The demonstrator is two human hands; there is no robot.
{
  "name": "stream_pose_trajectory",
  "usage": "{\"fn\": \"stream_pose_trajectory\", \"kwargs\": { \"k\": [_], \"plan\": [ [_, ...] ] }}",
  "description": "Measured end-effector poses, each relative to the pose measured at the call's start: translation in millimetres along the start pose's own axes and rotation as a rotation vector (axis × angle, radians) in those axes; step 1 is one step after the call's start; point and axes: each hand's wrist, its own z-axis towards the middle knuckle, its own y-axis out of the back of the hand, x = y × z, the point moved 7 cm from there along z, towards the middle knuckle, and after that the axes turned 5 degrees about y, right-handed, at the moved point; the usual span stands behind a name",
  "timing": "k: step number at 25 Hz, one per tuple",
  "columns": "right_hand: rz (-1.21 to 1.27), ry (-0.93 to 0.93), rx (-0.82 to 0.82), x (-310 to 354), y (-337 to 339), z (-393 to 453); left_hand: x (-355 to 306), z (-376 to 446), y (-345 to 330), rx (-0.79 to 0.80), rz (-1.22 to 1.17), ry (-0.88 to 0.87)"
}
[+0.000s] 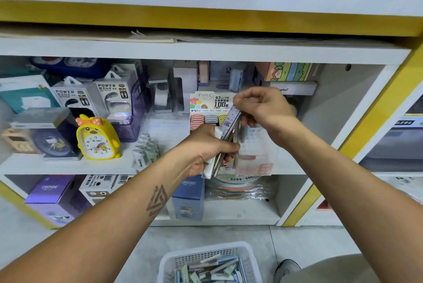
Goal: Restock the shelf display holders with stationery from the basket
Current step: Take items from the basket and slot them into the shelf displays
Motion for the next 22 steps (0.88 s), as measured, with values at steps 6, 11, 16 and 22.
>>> {"fn": "stream_pose_trajectory", "kwargs": {
  "k": [6, 11, 16, 22],
  "plan": [
    [-0.015, 0.003, -0.322, -3, 52, 7, 2, -3, 10, 0.030, -0.128, 0.085],
    [-0.380, 0.116, -0.252, -4, 65, 8, -4, -4, 9, 0.088, -0.384, 0.132],
    [-0.821, 0.207, -0.099, -14, 59, 9, -3, -5, 1, 0.156, -0.454, 0.176],
    [-1.025, 0.226, -0.102, -13, 56, 6, 0, -2, 1, 0.158, -0.473, 0.186]
  ]
}}
